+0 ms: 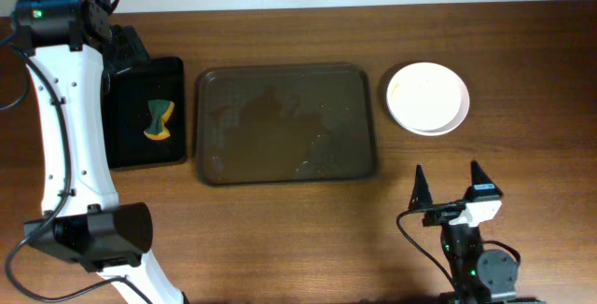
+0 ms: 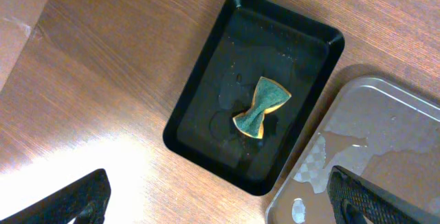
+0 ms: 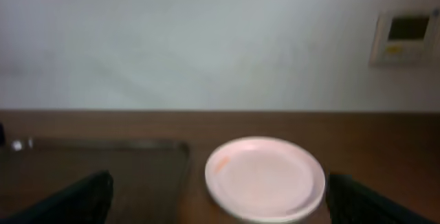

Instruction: Clean dirty plates on tray and stack at the side

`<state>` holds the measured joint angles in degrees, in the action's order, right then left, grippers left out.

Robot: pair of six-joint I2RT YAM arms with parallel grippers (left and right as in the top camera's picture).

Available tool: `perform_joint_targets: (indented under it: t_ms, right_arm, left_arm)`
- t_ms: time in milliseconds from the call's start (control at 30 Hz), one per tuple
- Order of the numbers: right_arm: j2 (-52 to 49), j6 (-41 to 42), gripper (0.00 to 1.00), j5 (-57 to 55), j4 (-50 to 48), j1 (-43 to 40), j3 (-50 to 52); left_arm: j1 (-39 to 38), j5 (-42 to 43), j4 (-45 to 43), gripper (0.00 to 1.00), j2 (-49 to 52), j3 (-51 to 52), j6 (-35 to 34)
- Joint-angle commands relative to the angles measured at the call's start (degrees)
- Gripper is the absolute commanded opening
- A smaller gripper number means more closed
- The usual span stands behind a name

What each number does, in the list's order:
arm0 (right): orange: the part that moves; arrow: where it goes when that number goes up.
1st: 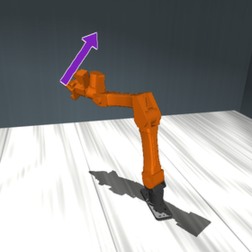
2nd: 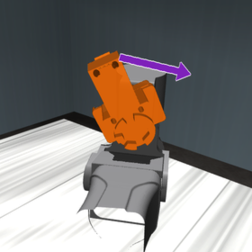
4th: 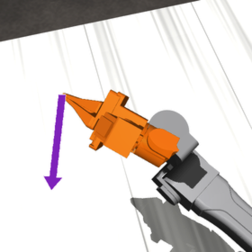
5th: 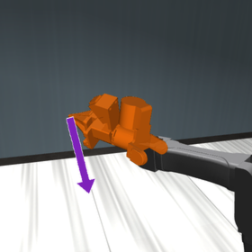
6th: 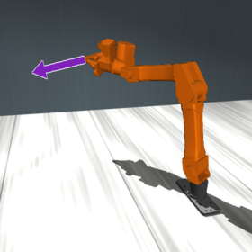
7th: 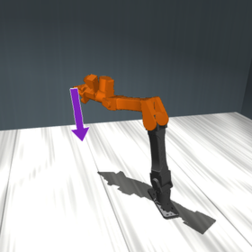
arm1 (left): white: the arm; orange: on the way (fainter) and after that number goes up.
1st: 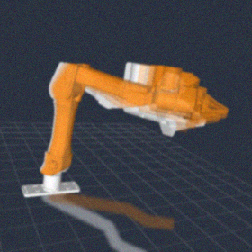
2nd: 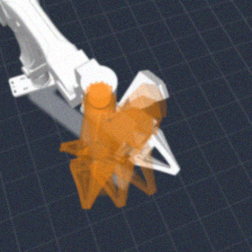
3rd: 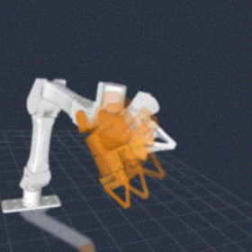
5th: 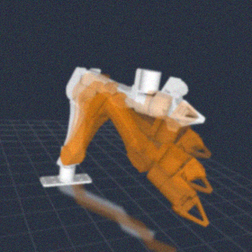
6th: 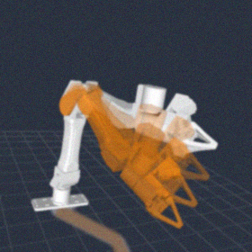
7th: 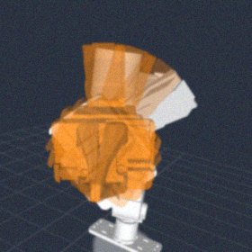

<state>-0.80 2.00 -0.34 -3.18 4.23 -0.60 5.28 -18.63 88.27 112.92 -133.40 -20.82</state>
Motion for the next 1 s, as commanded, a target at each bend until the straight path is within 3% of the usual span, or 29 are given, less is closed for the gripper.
perform_joint_targets:
  t_ms: [0,500,567,600,633,700,733,800,833,967]
  right_arm:
    - [0.6,0.1,0.98,-0.1,8.1,0.3,0.3]
    - [0.4,0.3,0.98,-0.1,7.9,0.3,0.3]
    - [0.4,0.3,0.98,-0.1,7.9,0.3,0.3]
    - [0.4,0.3,0.98,-0.1,7.9,0.3,0.3]
    - [0.4,0.3,0.98,-0.1,7.9,0.3,0.3]
    - [0.4,0.3,0.98,-0.1,7.9,0.3,0.3]
    - [0.4,0.3,0.98,-0.1,7.9,0.3,0.3]
    - [0.4,0.3,0.98,-0.1,7.9,0.3,0.3]
    - [0.4,0.3,0.98,-0.1,7.9,0.3,0.3]
    - [0.4,0.3,0.99,-0.1,7.9,0.3,0.3]
  left_arm:
    - [0.0,-0.2,0.0,0.99,-0.1,-0.1,-0.4]
    - [0.0,-0.2,0.0,0.99,-0.1,-0.1,-0.3]
    - [0.2,-3.1,0.4,0.99,-1.8,-0.1,-0.2]
    - [0.1,-3.2,-3.0,0.99,-4.4,1.0,-0.2]
    - [0.1,-3.0,-10.0,0.99,-7.8,4.3,-0.1]
    - [0.2,-3.0,-27.0,0.99,-19.0,21.0,-0.1]
    - [0.2,-3.1,-30.9,0.99,-22.0,26.0,-0.1]
    - [0.2,-3.0,-46.8,0.99,-35.6,48.2,2.8]
    - [0.2,-2.9,-51.3,0.99,-39.1,54.5,4.7]
    - [0.2,11.9,-78.6,0.99,-59.4,88.7,26.8]
